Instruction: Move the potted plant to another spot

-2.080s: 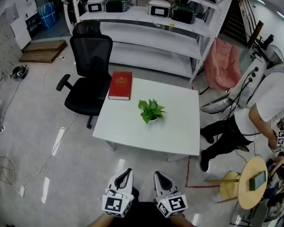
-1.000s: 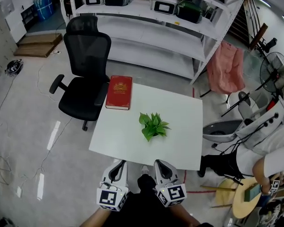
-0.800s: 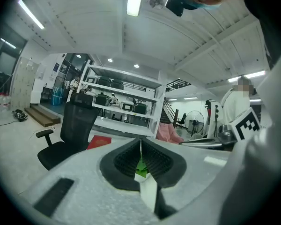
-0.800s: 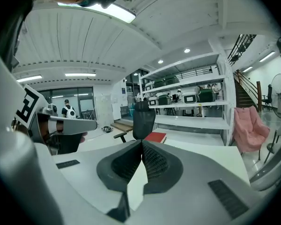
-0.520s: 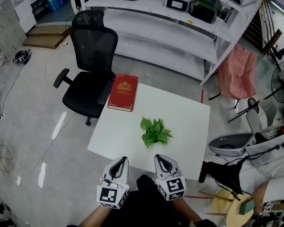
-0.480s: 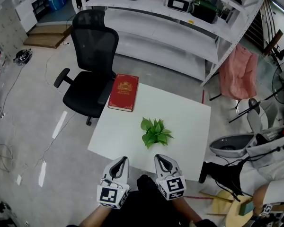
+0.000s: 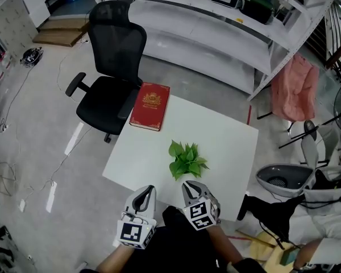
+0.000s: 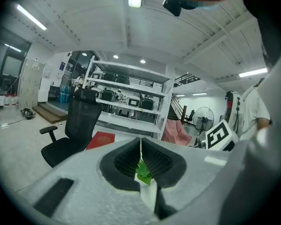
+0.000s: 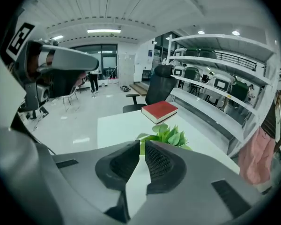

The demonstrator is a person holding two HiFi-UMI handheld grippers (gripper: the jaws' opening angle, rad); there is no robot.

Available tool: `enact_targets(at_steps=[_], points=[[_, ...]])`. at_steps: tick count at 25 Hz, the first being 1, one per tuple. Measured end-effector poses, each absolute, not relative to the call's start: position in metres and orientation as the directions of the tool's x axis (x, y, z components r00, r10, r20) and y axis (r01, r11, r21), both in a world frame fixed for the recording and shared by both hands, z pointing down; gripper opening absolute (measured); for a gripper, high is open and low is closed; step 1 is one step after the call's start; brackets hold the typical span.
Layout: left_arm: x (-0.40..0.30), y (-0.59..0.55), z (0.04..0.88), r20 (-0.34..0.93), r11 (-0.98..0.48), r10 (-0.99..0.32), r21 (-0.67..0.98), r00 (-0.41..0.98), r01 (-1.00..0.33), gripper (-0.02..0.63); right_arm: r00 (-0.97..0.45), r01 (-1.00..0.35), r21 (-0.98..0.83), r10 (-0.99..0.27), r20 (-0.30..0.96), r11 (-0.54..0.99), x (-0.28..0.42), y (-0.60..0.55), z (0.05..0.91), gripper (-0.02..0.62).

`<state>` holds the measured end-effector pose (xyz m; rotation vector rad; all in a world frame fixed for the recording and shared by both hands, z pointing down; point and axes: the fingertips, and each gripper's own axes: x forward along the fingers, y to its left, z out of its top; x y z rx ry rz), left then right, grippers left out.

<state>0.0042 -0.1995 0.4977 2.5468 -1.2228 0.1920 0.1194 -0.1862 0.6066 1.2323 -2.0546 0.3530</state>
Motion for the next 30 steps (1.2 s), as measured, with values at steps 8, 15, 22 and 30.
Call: enact_targets(at_steps=[8, 15, 22, 30], points=[[0.020, -0.207, 0.509, 0.300, -0.577, -0.725, 0.226, 0.619, -0.785, 0.021, -0.251, -0.750, 0.194, -0.543, 0.801, 0.632, 0.126, -0.195, 0.657, 0.015], [0.025, -0.212, 0.518, 0.332, -0.563, -0.721, 0.231, 0.609, -0.793, 0.021, -0.173, -0.648, 0.277, -0.491, 0.854, 0.710, 0.133, -0.206, 0.690, 0.015], [0.026, -0.217, 0.519, 0.340, -0.552, -0.729, 0.223, 0.594, -0.804, 0.021, -0.100, -0.559, 0.330, -0.457, 0.884, 0.761, 0.139, -0.209, 0.716, 0.015], [0.023, -0.219, 0.525, 0.355, -0.536, -0.732, 0.228, 0.582, -0.813, 0.021, -0.057, -0.507, 0.363, -0.450, 0.891, 0.782, 0.139, -0.211, 0.731, 0.015]])
